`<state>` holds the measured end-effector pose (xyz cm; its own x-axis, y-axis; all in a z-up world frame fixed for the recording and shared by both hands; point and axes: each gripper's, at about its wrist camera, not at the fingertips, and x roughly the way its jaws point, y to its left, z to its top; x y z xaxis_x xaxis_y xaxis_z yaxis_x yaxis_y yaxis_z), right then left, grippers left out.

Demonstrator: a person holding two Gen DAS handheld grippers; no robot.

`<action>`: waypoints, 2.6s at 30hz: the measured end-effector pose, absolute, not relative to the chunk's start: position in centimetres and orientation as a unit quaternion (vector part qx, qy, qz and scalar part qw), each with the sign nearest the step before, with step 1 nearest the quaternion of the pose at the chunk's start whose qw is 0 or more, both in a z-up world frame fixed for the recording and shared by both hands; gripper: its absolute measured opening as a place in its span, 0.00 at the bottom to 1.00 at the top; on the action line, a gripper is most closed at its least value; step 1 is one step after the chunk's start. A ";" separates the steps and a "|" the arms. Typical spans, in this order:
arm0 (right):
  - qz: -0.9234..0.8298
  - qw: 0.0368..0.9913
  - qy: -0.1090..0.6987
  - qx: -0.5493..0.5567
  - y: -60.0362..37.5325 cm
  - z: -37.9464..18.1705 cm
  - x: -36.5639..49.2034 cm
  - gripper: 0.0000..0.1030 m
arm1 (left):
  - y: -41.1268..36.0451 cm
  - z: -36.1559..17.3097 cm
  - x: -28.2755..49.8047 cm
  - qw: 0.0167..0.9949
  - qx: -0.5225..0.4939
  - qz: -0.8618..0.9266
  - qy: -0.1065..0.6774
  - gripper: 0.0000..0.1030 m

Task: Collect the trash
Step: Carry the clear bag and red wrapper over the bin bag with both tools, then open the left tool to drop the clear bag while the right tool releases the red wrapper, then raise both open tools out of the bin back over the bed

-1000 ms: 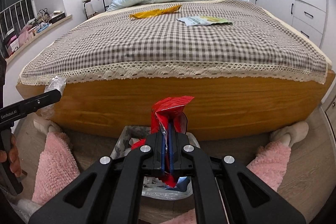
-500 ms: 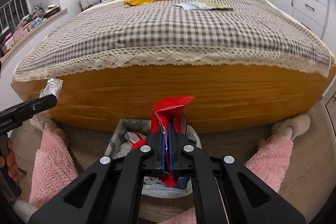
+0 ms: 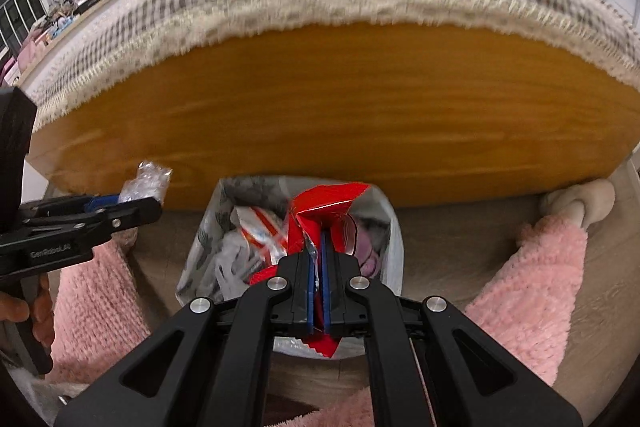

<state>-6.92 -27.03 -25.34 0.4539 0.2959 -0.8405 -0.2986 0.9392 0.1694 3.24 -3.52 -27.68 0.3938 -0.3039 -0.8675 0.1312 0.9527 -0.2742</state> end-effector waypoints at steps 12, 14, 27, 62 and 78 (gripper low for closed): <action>0.186 0.837 0.514 -0.006 -26.5 -27.8 -6.7 0.03 | -4.9 -32.9 5.1 0.790 -0.032 -0.125 0.600 0.48; 0.185 0.837 0.515 -0.004 -26.7 -27.9 -6.7 0.03 | -4.7 -32.4 5.3 0.794 -0.035 -0.126 0.594 0.55; 0.188 0.833 0.519 -0.025 -25.7 -29.1 -6.1 0.03 | -2.7 -31.4 4.7 0.807 -0.040 -0.075 0.585 0.93; 0.193 0.841 0.495 -0.104 -22.9 -29.9 -5.6 0.92 | -1.2 -28.8 3.8 0.821 -0.072 -0.057 0.563 0.93; 0.156 0.866 0.461 -0.117 -23.7 -27.7 -5.8 0.92 | -0.3 -25.8 3.3 0.850 -0.072 -0.054 0.520 0.93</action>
<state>-5.81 -23.71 -27.72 0.5258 0.1623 -0.8350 -0.3773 0.9243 -0.0579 3.26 -0.34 -25.80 0.4537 -0.1675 -0.8753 0.0173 0.9837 -0.1793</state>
